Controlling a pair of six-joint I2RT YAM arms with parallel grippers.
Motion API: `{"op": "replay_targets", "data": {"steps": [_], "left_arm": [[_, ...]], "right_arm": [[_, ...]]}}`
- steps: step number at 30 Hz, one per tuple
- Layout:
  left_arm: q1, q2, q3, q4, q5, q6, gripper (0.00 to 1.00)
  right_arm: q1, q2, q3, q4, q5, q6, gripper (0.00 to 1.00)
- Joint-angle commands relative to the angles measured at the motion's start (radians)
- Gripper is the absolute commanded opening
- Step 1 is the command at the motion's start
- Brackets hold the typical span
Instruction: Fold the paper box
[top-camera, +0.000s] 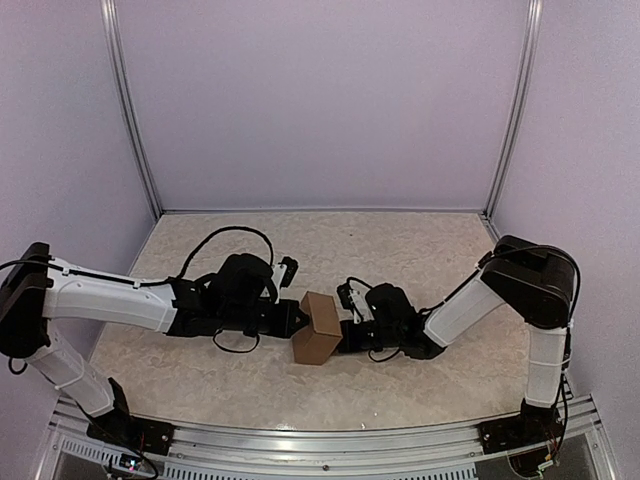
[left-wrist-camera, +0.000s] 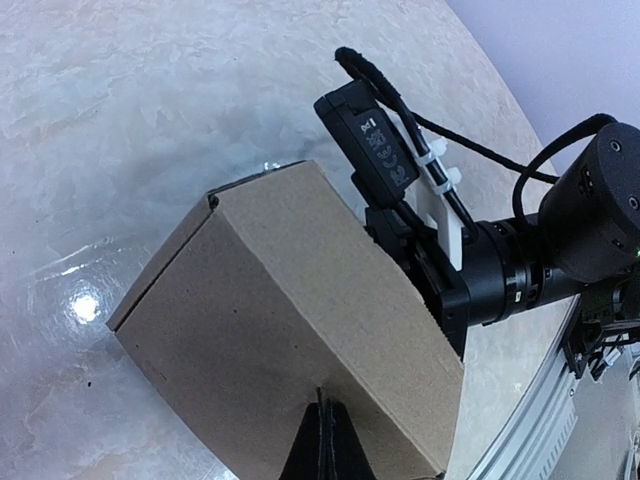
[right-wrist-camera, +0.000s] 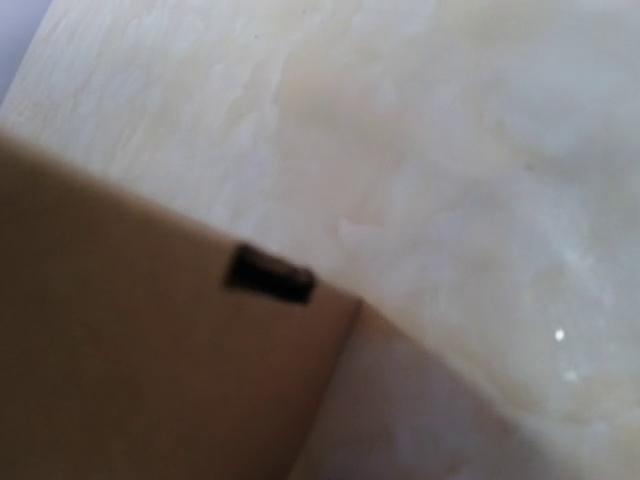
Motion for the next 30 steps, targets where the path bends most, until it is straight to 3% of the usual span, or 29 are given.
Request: {"op": "replay_targets", "data": {"steps": [1, 18, 30], "left_arm": [[-0.025, -0.018, 0.005, 0.000, 0.024, -0.003, 0.00], [-0.024, 0.033, 0.069, -0.019, 0.048, 0.014, 0.00], [-0.024, 0.080, 0.098, -0.020, 0.063, 0.013, 0.00]], "right_arm": [[0.018, 0.026, 0.030, -0.138, 0.066, -0.054, 0.00], [0.014, -0.115, 0.020, -0.500, 0.430, -0.279, 0.00], [0.013, -0.201, 0.016, -0.625, 0.624, -0.370, 0.00]]}}
